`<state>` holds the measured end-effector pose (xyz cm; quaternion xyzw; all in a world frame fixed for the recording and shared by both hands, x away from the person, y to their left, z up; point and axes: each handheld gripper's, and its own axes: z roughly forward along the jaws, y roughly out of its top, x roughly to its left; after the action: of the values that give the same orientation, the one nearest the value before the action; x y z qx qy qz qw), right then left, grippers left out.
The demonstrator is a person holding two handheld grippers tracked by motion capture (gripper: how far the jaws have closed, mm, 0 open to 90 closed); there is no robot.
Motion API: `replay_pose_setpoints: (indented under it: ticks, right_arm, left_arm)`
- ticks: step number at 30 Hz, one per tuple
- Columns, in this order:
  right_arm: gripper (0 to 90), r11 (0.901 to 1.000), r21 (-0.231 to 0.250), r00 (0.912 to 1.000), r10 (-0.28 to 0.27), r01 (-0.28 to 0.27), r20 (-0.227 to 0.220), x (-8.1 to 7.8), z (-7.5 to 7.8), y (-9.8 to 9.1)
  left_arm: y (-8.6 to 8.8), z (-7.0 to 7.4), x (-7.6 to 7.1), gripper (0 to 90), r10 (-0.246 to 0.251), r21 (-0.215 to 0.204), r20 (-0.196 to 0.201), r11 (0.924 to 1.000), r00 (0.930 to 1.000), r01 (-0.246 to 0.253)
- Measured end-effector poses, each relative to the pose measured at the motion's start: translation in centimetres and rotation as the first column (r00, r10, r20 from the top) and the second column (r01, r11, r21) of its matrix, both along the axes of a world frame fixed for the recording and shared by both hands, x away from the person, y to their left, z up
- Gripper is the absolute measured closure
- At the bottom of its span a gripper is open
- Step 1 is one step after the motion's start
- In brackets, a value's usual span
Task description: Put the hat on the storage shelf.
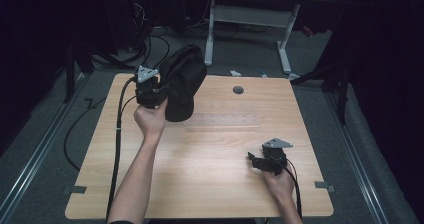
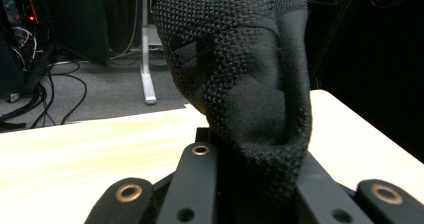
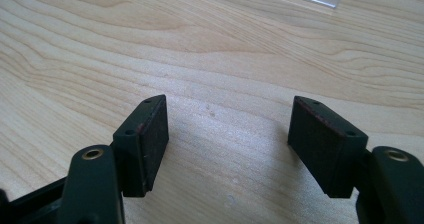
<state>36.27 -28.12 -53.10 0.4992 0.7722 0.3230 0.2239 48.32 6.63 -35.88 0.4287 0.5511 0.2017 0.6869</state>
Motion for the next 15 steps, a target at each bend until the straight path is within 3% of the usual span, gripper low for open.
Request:
replay_pose_setpoints:
  ticks: [15]
  right_arm:
    - [32.8,1.0,0.0,1.0,0.0,0.0,0.0,0.0,0.0,0.0]
  left_arm:
    - [-0.5,-0.61,0.67,85.3,0.034,0.014,-0.002,0.9993,0.9994,-0.034]
